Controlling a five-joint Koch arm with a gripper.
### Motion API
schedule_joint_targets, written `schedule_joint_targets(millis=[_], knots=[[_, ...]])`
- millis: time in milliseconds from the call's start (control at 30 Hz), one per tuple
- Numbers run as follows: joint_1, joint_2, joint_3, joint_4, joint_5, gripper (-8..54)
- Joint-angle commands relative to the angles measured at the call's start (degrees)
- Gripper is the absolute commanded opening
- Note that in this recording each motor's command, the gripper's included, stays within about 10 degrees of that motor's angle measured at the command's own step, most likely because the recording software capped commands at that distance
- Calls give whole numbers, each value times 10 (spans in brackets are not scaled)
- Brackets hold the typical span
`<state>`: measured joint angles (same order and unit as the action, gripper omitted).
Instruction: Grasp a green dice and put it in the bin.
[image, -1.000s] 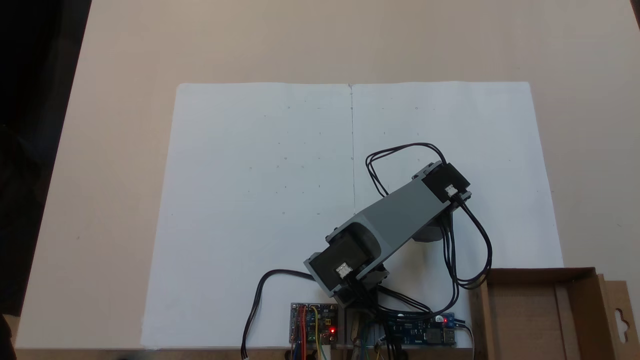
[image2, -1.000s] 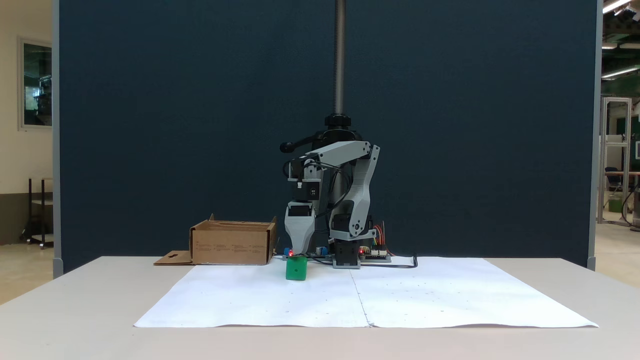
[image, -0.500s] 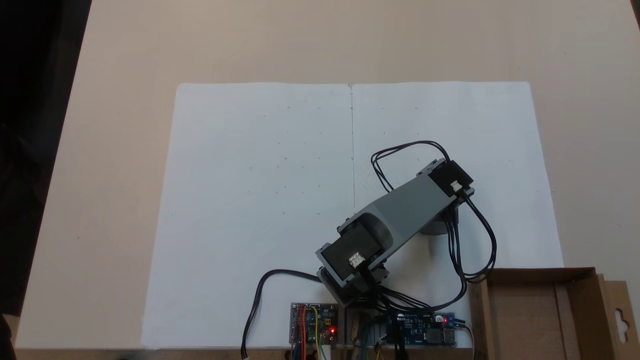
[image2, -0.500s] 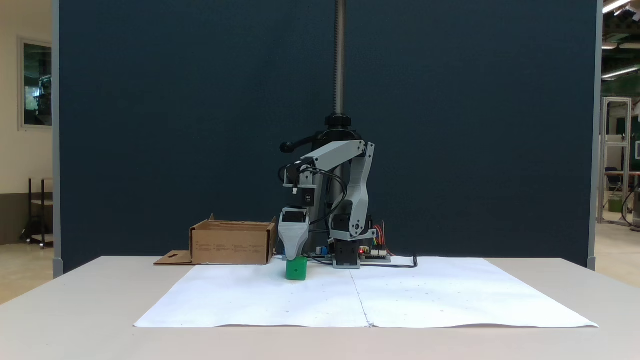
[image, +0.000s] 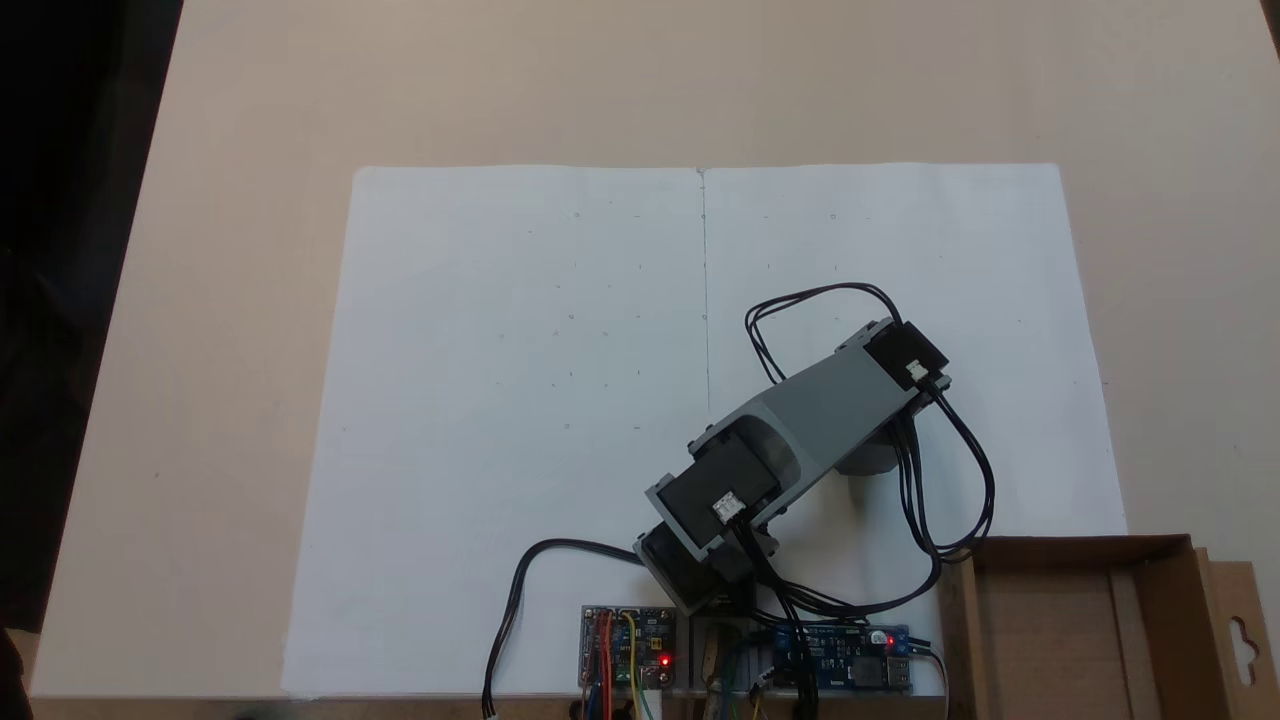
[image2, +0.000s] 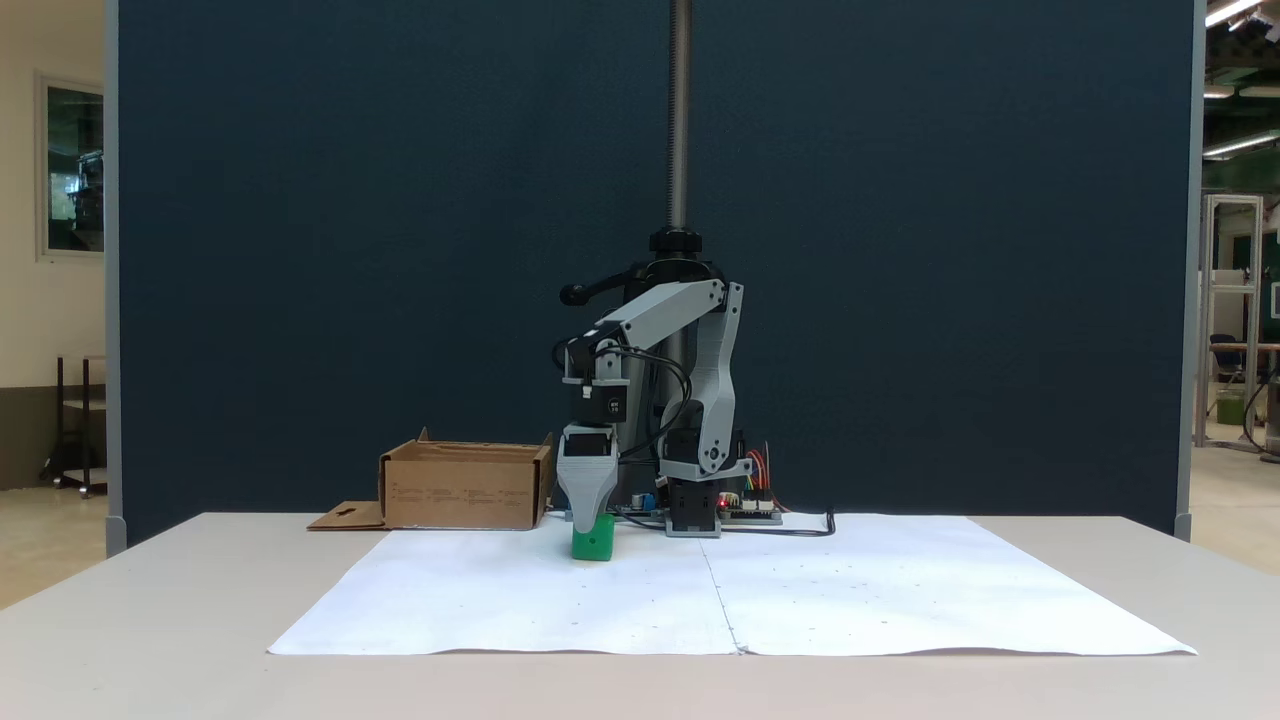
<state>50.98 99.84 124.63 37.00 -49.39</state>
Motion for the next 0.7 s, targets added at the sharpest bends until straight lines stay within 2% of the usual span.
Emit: schedule_joint_targets(millis=[0,667], knots=[[5,2,-3,-18,-53,470],[-9,-30,7,-36,-45,442]])
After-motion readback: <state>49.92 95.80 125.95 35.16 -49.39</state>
